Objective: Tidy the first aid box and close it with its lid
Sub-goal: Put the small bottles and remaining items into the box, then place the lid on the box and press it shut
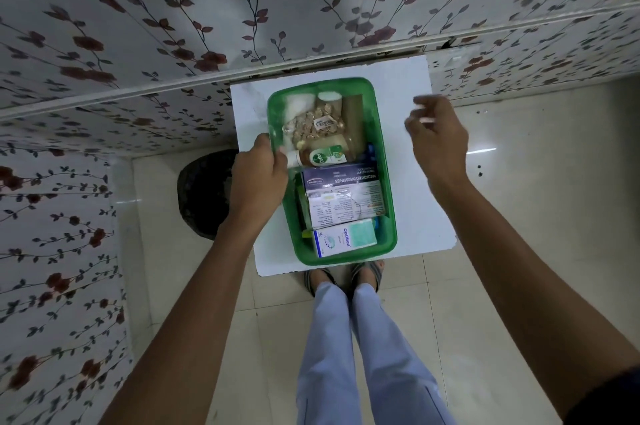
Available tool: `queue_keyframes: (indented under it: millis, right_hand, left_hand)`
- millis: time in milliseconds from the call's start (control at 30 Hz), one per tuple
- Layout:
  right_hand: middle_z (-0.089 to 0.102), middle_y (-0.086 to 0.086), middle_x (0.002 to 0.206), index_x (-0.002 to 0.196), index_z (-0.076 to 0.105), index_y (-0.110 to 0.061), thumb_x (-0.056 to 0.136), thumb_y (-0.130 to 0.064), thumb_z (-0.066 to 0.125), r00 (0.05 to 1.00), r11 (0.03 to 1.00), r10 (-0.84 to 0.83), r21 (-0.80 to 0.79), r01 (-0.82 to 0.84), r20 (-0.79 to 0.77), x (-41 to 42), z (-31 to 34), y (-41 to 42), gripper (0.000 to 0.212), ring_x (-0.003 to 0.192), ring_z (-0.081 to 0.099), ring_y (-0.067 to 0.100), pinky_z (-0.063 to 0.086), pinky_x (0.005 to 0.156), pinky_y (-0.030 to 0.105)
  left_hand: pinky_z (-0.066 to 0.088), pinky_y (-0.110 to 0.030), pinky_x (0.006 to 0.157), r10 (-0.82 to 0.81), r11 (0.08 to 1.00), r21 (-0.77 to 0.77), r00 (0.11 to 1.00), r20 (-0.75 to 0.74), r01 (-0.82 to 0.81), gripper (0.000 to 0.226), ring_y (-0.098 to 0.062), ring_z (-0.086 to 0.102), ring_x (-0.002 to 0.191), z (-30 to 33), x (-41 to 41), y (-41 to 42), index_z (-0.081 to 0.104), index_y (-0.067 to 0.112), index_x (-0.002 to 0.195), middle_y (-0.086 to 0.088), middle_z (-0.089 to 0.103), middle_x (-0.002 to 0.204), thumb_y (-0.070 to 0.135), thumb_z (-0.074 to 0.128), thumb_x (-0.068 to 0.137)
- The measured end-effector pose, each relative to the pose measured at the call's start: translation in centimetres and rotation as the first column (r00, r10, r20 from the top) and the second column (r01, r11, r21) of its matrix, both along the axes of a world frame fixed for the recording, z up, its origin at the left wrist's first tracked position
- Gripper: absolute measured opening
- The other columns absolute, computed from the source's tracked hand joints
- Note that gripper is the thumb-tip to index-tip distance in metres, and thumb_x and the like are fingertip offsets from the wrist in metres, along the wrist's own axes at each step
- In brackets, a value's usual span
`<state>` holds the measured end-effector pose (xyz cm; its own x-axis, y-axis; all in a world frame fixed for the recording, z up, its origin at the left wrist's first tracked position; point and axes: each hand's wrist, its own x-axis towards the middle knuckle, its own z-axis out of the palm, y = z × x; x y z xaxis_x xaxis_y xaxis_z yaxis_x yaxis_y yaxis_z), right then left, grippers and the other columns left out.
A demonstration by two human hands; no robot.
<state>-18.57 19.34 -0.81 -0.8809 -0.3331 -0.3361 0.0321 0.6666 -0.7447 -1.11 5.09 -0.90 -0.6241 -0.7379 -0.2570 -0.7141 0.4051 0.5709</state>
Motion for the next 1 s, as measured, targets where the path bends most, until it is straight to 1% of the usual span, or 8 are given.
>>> queue_keyframes:
  millis: [100,233,367,467,633,767,900,1000]
  right_hand:
    - [0.068,0.012,0.110,0.120,0.053,-0.012,0.085,-0.025,0.060,0.956,0.957,0.115,0.228,-0.179,0.268,0.7,-2.2,0.7,0.038,0.096,0.062,0.026,0.050,0.091,0.037]
    - [0.066,0.017,0.102,0.110,0.047,-0.005,0.083,-0.030,0.062,0.904,0.800,0.392,0.422,-0.427,0.170,3.9,-4.1,0.4,0.040,0.088,0.062,0.035,0.045,0.067,0.034]
    - [0.066,0.020,0.101,0.109,0.051,-0.001,0.086,-0.011,0.055,0.919,0.810,0.378,0.440,-0.387,0.113,4.5,-4.3,0.0,0.025,0.087,0.062,0.036,0.046,0.067,0.035]
    - [0.068,0.020,0.104,0.112,0.060,-0.002,0.084,-0.006,0.049,0.950,0.867,0.310,0.401,-0.296,0.032,3.0,-1.8,-0.2,0.030,0.090,0.061,0.033,0.043,0.071,0.030]
    - [0.062,0.015,0.106,0.113,0.059,-0.009,0.082,-0.024,0.054,0.924,0.914,0.319,0.326,-0.241,-0.210,2.1,4.9,-0.4,0.034,0.093,0.056,0.030,0.036,0.071,0.027]
    - [0.056,0.010,0.092,0.107,0.044,-0.008,0.079,-0.029,0.055,0.881,0.873,0.432,0.332,-0.356,-0.193,5.1,6.6,-1.5,0.037,0.082,0.054,0.032,0.036,0.063,0.033]
    - [0.052,0.014,0.113,0.119,0.040,-0.006,0.075,-0.034,0.063,0.817,0.804,0.543,0.401,-0.439,-0.194,8.5,5.4,-2.0,0.057,0.099,0.050,0.031,0.044,0.067,0.038]
    - [0.045,0.016,0.124,0.135,0.032,-0.007,0.079,-0.044,0.061,0.778,0.747,0.604,0.466,-0.474,-0.176,9.4,4.4,-2.1,0.074,0.110,0.043,0.031,0.044,0.078,0.038]
  left_hand:
    - [0.054,-0.046,0.056,0.088,0.994,0.074,0.995,-0.041,-0.085,0.020,-0.035,0.060,0.061,1.1,0.8,-0.8,0.052,0.002,0.091,-0.017,0.057,0.072,0.019,0.041,0.094]
    - [0.049,-0.045,0.055,0.129,0.991,0.045,0.990,-0.062,-0.126,0.023,-0.029,0.053,0.053,2.2,1.8,-2.4,0.055,0.002,0.088,-0.024,0.061,0.071,0.020,0.043,0.094]
    - [0.051,-0.047,0.058,0.155,0.988,0.022,0.987,-0.048,-0.154,0.024,-0.033,0.055,0.057,1.7,3.1,-3.6,0.057,0.001,0.088,-0.024,0.060,0.071,0.022,0.046,0.092]
    - [0.049,-0.049,0.055,0.169,0.984,0.059,0.985,-0.039,-0.166,0.024,-0.034,0.053,0.053,0.6,3.7,-3.5,0.056,0.002,0.086,-0.028,0.060,0.070,0.023,0.046,0.090]
    - [0.041,-0.033,0.050,0.192,0.971,0.149,0.981,-0.032,-0.186,0.021,-0.025,0.048,0.045,-0.9,2.9,-1.3,0.056,0.002,0.084,-0.014,0.056,0.062,0.018,0.046,0.092]
    - [0.050,-0.039,0.049,0.238,0.944,0.243,0.970,-0.036,-0.223,0.021,-0.028,0.052,0.049,-1.4,0.9,0.3,0.057,0.001,0.088,-0.010,0.051,0.058,0.018,0.045,0.092]
    - [0.045,-0.026,0.035,0.319,0.903,0.328,0.944,-0.083,-0.276,0.025,-0.022,0.054,0.048,-1.0,-0.4,0.7,0.059,0.005,0.103,-0.007,0.055,0.063,0.024,0.045,0.094]
    - [0.048,-0.025,0.041,0.364,0.864,0.402,0.928,-0.081,-0.304,0.031,-0.021,0.057,0.060,-0.6,-0.1,0.7,0.059,0.011,0.101,-0.007,0.058,0.075,0.030,0.036,0.097]
